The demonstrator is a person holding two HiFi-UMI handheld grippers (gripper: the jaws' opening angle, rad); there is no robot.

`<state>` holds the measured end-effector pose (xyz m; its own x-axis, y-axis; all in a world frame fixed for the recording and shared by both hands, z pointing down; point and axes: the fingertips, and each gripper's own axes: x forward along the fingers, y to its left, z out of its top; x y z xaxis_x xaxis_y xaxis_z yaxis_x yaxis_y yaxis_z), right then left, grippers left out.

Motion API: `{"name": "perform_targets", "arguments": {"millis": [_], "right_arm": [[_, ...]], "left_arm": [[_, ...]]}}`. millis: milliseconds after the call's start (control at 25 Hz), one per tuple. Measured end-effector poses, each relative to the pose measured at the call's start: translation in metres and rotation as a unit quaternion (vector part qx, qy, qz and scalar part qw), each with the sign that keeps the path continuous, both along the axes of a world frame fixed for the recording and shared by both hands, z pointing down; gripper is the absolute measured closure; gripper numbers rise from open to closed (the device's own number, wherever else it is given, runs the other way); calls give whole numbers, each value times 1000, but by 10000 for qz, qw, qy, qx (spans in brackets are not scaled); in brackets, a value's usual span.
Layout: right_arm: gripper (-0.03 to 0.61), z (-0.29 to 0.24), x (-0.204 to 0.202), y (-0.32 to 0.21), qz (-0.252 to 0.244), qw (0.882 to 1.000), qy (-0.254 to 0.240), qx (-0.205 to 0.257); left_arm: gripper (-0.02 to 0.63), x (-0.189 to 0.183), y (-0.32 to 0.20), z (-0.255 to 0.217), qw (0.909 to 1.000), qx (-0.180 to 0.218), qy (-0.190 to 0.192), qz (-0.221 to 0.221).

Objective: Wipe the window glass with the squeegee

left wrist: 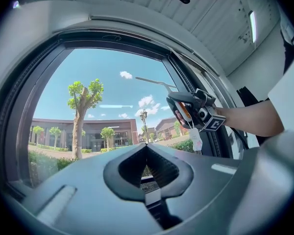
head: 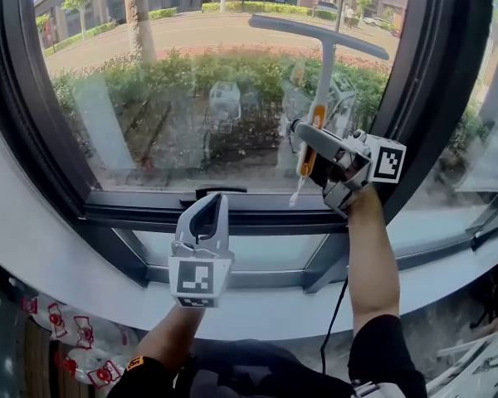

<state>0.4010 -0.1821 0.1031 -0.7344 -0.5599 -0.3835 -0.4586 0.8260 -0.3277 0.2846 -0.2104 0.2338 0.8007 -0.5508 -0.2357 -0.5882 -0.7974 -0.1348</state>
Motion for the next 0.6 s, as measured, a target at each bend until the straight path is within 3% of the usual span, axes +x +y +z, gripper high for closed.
{"name": "perform_targets", "arguments": {"millis": [360, 600], "right_arm": [[548, 6, -20, 10, 109, 9996, 223, 130], [548, 19, -96, -7, 14, 9977, 629, 246]], "left_arm": [[603, -19, 0, 14, 9997, 19, -204, -155], [603, -68, -19, 30, 9988, -105, -251, -414]]}}
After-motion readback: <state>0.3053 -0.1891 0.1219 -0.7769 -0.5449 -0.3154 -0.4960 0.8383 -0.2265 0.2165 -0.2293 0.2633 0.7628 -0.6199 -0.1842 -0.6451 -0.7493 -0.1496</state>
